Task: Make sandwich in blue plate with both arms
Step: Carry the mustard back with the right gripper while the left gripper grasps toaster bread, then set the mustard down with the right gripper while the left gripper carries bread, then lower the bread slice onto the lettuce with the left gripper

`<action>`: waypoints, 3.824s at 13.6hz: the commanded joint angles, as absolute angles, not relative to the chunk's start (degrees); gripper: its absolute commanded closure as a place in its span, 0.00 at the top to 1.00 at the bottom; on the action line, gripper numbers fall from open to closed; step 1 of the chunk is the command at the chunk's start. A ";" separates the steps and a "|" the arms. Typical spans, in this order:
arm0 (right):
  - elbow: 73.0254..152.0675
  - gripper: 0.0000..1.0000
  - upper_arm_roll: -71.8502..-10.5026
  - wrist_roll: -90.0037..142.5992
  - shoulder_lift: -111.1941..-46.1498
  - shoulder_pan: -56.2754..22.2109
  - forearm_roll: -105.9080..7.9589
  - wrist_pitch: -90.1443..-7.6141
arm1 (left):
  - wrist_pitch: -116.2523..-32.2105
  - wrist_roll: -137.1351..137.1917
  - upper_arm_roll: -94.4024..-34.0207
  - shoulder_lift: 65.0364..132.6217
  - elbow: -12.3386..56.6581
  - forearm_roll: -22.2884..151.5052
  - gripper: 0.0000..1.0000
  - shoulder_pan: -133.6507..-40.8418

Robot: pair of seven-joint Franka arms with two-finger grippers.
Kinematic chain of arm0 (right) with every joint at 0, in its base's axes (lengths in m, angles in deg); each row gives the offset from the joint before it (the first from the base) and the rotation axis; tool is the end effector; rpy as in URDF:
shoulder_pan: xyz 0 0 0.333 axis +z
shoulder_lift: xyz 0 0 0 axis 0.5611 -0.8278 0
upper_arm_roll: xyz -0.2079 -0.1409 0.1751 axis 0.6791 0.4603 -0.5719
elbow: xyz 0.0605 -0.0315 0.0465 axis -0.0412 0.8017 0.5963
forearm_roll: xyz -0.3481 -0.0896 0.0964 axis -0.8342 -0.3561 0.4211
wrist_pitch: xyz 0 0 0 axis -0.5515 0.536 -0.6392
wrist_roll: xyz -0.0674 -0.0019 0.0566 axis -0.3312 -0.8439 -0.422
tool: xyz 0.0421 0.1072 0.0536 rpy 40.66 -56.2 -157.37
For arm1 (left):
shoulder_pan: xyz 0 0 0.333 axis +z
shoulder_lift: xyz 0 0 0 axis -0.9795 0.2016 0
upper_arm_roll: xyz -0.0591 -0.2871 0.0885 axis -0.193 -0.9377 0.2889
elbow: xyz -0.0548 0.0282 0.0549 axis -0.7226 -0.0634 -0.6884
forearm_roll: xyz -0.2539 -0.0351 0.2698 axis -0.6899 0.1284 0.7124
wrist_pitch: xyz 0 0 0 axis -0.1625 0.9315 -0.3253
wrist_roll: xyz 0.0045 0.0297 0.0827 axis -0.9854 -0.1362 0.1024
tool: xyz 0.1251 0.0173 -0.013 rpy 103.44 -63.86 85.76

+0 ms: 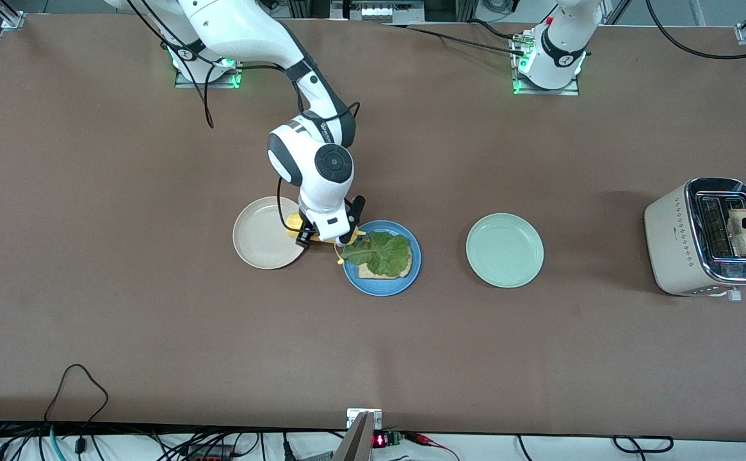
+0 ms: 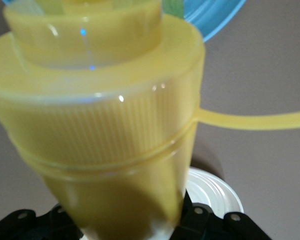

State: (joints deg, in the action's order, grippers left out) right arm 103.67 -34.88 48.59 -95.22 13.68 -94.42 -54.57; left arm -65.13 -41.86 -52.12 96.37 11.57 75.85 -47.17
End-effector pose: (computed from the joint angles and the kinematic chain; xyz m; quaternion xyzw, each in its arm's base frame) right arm 0.5307 0.3940 0.2147 0.8079 0.5708 -0.0622 0.1327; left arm 0.5763 0.2823 0.3899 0.9949 -0.0935 -0.0301 0.0207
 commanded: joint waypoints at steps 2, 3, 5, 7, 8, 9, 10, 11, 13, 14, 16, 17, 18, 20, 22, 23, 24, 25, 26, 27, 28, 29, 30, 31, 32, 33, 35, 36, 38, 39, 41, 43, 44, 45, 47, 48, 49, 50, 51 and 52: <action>102.82 0.01 -35.11 50.00 -91.00 9.22 -95.23 -51.31 | -65.00 -45.62 -52.57 98.34 10.78 75.36 1.00 -45.06; 102.91 0.01 -35.29 52.44 -89.15 7.63 -94.88 -49.56 | -65.00 -46.58 -52.57 98.52 10.86 75.27 1.00 -44.71; 105.09 0.01 -38.43 56.32 -83.80 1.94 -94.26 -47.70 | -64.74 -47.47 -52.57 99.04 11.22 75.27 0.86 -44.71; 109.30 0.00 -45.88 60.44 -77.91 -8.59 -94.00 -47.78 | -64.47 -47.47 -52.57 99.31 11.30 75.27 0.66 -44.71; 111.24 0.00 -49.49 63.68 -75.36 -14.21 -93.73 -47.87 | -64.47 -47.47 -52.57 99.83 11.30 75.27 0.53 -44.62; 112.65 0.00 -51.87 67.63 -73.33 -18.53 -91.47 -47.78 | -64.30 -47.21 -52.57 100.01 11.39 75.27 0.41 -44.62; 113.80 0.01 -52.51 73.94 -71.57 -22.14 -87.36 -47.69 | -64.29 -47.46 -52.57 100.28 11.31 75.18 0.29 -44.53; 114.33 0.01 -52.78 81.05 -70.08 -25.14 -83.14 -47.26 | -64.29 -47.55 -52.57 100.45 11.30 75.18 0.17 -44.45; 115.13 0.01 -52.87 94.50 -67.61 -32.16 -74.44 -43.06 | -64.30 -47.29 -52.65 100.19 10.87 75.01 0.04 -44.45; 115.13 0.01 -52.87 100.83 -66.82 -35.42 -70.74 -41.03 | -64.12 -47.20 -53.09 99.67 10.52 74.92 0.01 -44.45; 115.13 0.01 -52.87 112.70 -66.55 -42.27 -64.67 -36.20 | -61.15 -47.03 -53.79 97.83 7.03 74.92 0.01 -45.32; 115.30 0.01 -52.87 118.59 -66.89 -45.87 -61.77 -34.44 | -56.43 -46.42 -55.88 97.73 2.73 75.01 0.01 -45.76; 116.08 0.01 -52.87 123.96 -67.16 -49.74 -59.82 -33.03 | -50.99 -45.98 -58.60 97.73 -2.09 74.92 0.01 -45.85; 117.14 0.01 -52.87 135.03 -68.90 -55.37 -56.31 -30.48 | -42.01 -38.98 -64.49 97.47 -6.79 75.01 0.01 -46.55; 117.15 0.01 -52.87 143.04 -71.80 -59.86 -54.02 -28.54 | -37.77 -28.89 -73.70 94.93 -5.93 74.74 0.01 -46.56; 117.06 0.01 -52.87 146.48 -73.39 -61.54 -53.31 -27.66 | -36.88 -23.01 -78.45 94.92 -5.40 74.31 0.01 -46.56; 117.06 0.01 -52.87 150.51 -75.40 -63.03 -51.91 -27.22 | -36.96 -16.86 -82.93 95.35 -4.26 73.35 0.01 -46.64; 117.06 0.01 -52.87 154.12 -77.95 -64.70 -50.50 -27.21 | -38.01 -11.57 -86.54 96.49 -2.86 71.86 0.01 -47.34; 116.97 0.01 -52.87 156.51 -80.32 -66.28 -49.71 -27.21 | -41.15 -7.00 -88.23 98.33 -1.63 70.19 0.01 -49.26; 116.80 0.01 -52.78 158.70 -82.61 -67.17 -48.91 -27.30 | -45.27 -3.64 -88.25 99.82 -0.05 68.17 0.01 -52.06; 116.62 0.01 -52.69 160.55 -84.46 -67.70 -48.73 -27.48 | -50.62 -0.74 -88.25 101.67 1.45 65.63 0.01 -54.79; 116.53 0.01 -52.69 161.70 -85.87 -68.31 -48.38 -27.65 | -55.11 1.55 -88.25 103.16 3.03 64.12 0.01 -56.64; 116.45 0.02 -52.60 162.67 -87.62 -68.84 -47.60 -27.74 | -60.20 3.66 -88.25 104.40 4.96 63.06 0.01 -58.75; 116.36 0.02 -52.52 163.81 -88.94 -69.37 -47.07 -27.83 | -65.39 4.82 -88.25 105.19 6.98 62.27 0.01 -60.69; 116.36 0.02 -52.43 164.87 -89.91 -69.64 -46.71 -27.92 | -70.31 5.78 -88.25 106.07 8.48 61.13 0.01 -62.62; 116.36 0.02 -52.34 165.14 -90.62 -69.73 -46.45 -27.92 | -75.06 6.84 -88.25 107.82 8.84 59.29 0.01 -64.64; 116.09 0.04 -51.55 164.97 -91.33 -70.16 -46.53 -28.44 | -82.98 8.07 -88.25 111.25 8.93 57.87 0.01 -68.16; 115.92 0.04 -50.85 164.97 -91.68 -70.17 -46.53 -28.97 | -86.67 8.86 -88.25 112.48 9.98 57.87 0.01 -69.48; 115.92 0.04 -49.45 164.97 -91.94 -70.17 -46.62 -30.90 | -95.98 10.18 -88.25 112.85 14.18 57.78 0.01 -71.68; 116.00 0.04 -49.00 165.05 -91.95 -70.17 -46.71 -32.04 | -99.24 11.32 -88.25 113.11 15.25 57.78 0.01 -72.82; 116.00 0.05 -48.91 165.05 -92.12 -70.08 -46.71 -33.19 | -102.86 13.69 -88.25 114.34 15.09 57.78 0.01 -74.50; 116.00 0.15 -48.82 164.97 -92.12 -70.16 -46.71 -34.50 | -106.03 14.41 -88.08 115.39 15.26 57.78 0.01 -75.47; 116.09 0.31 -48.82 164.79 -92.47 -70.17 -46.71 -34.86 | -106.22 14.41 -88.16 116.00 15.17 57.78 0.02 -75.47; 116.09 0.52 -48.82 164.70 -93.08 -70.17 -46.62 -34.86 | -106.91 14.41 -88.07 116.36 15.26 57.78 0.02 -75.91; 116.09 0.88 -48.65 164.09 -93.96 -70.17 -46.36 -34.95 | -108.32 14.41 -87.99 117.67 15.61 57.87 0.02 -76.17; 116.09 1.00 -48.65 164.18 -94.05 -70.17 -45.92 -34.95 | -108.94 14.41 -87.99 118.03 15.70 57.87 0.02 -76.61; 116.18 1.00 -48.65 164.18 -94.14 -70.17 -45.66 -34.86 | -109.12 14.32 -87.81 118.47 15.70 57.87 0.02 -76.70; 116.09 1.00 -48.65 164.18 -94.14 -70.17 -45.57 -34.86 | -109.12 14.32 -87.81 118.56 15.79 57.87 0.03 -76.70; 116.09 1.00 -48.65 164.09 -94.14 -70.17 -45.39 -34.95 | -109.12 14.32 -87.72 118.65 15.87 57.87 0.03 -76.70; 116.09 1.00 -48.65 164.09 -94.14 -70.17 -44.87 -34.86 | -109.12 14.23 -87.72 119.08 15.88 57.87 0.04 -76.70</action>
State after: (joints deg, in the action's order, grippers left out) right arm 116.64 -48.32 164.18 -94.02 -69.57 -46.37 -35.51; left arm -108.20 14.58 -87.94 118.93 15.79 59.07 -76.28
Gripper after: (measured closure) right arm 0.000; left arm 0.899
